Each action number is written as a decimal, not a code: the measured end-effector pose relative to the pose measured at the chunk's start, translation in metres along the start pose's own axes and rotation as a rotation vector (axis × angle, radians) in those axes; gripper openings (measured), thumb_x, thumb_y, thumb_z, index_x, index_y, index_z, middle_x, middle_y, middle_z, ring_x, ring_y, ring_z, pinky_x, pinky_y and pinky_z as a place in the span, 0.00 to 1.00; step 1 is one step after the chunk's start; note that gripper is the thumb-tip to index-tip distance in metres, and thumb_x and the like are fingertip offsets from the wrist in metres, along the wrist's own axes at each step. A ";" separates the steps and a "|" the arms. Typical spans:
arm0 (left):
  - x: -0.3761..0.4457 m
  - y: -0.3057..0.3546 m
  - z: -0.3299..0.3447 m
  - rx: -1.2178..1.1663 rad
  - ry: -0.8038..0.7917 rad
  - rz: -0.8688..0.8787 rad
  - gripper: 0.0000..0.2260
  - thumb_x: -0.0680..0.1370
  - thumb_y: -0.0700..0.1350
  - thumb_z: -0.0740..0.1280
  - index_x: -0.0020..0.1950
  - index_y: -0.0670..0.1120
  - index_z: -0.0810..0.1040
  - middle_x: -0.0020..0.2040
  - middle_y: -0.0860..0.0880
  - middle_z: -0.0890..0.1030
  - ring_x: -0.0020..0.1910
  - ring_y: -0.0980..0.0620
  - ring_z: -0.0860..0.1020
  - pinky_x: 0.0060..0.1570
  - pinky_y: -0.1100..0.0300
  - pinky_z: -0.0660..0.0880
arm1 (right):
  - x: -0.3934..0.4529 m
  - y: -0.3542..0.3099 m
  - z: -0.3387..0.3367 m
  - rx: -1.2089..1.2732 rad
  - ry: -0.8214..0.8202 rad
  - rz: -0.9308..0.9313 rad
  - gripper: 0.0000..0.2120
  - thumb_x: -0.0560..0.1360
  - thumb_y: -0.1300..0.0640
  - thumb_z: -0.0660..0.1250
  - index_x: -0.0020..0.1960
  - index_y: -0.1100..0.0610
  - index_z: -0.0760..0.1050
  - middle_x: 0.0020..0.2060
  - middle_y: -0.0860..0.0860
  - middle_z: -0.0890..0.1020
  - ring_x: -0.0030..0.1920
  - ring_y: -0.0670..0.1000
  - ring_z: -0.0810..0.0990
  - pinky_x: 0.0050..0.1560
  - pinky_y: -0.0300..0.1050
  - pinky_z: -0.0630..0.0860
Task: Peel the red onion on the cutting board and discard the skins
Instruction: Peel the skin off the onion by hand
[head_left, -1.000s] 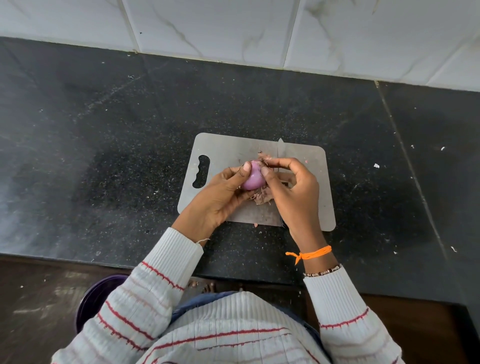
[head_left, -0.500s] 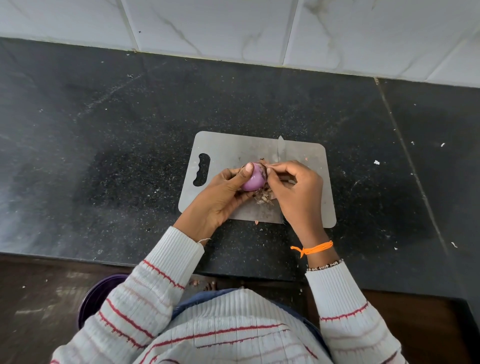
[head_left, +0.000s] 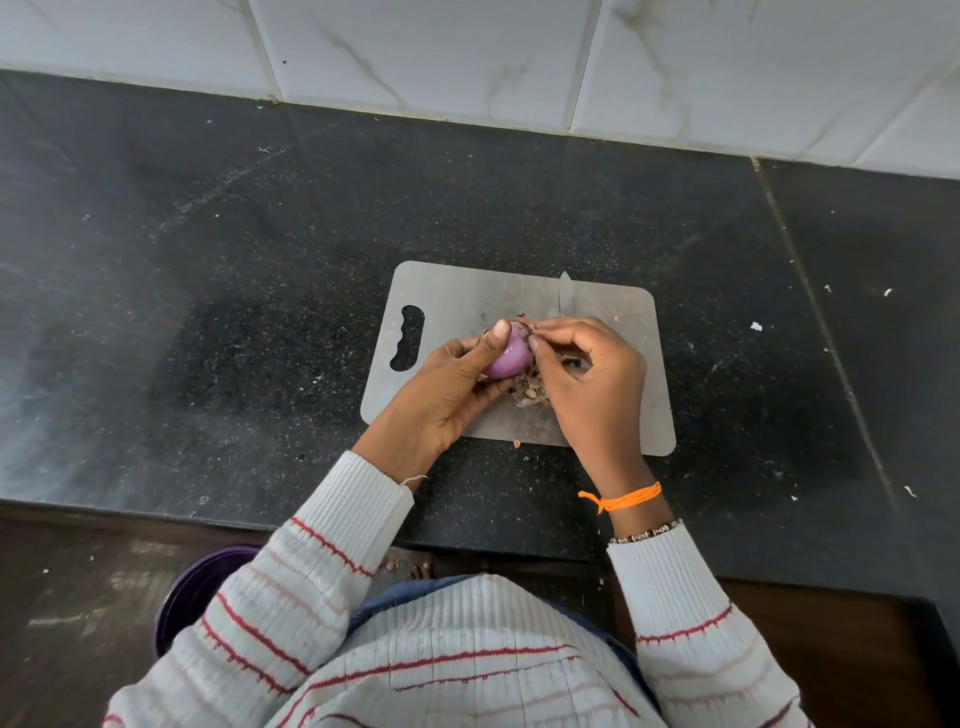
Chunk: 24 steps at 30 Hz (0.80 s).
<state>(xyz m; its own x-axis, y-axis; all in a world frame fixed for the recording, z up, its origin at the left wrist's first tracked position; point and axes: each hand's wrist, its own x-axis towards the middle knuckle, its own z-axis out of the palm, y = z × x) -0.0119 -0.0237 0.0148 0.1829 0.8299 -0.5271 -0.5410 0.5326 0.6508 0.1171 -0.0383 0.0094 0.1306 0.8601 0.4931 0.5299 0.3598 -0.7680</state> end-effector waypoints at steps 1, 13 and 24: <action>0.000 0.000 0.000 0.006 -0.001 -0.002 0.23 0.69 0.48 0.69 0.58 0.38 0.67 0.50 0.40 0.76 0.45 0.49 0.78 0.38 0.65 0.80 | 0.000 0.000 0.001 -0.026 -0.004 -0.016 0.01 0.71 0.65 0.71 0.42 0.63 0.80 0.40 0.53 0.82 0.42 0.42 0.78 0.44 0.28 0.73; -0.002 0.002 -0.006 0.060 -0.166 -0.043 0.08 0.77 0.39 0.63 0.54 0.38 0.77 0.43 0.46 0.83 0.39 0.56 0.82 0.43 0.65 0.79 | 0.001 0.016 0.001 -0.153 -0.022 0.079 0.02 0.74 0.66 0.65 0.46 0.64 0.75 0.44 0.58 0.78 0.42 0.46 0.73 0.44 0.23 0.67; -0.004 0.009 -0.012 0.086 -0.341 -0.028 0.15 0.76 0.32 0.59 0.61 0.40 0.73 0.53 0.45 0.80 0.48 0.53 0.81 0.51 0.63 0.78 | 0.003 0.033 -0.003 -0.218 -0.067 0.185 0.02 0.75 0.65 0.64 0.45 0.64 0.75 0.44 0.58 0.77 0.42 0.50 0.75 0.40 0.25 0.66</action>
<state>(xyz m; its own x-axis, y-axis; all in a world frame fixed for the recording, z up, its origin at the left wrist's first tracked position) -0.0276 -0.0240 0.0156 0.4679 0.8150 -0.3417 -0.4638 0.5556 0.6901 0.1381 -0.0252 -0.0135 0.1903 0.9284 0.3190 0.6705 0.1144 -0.7330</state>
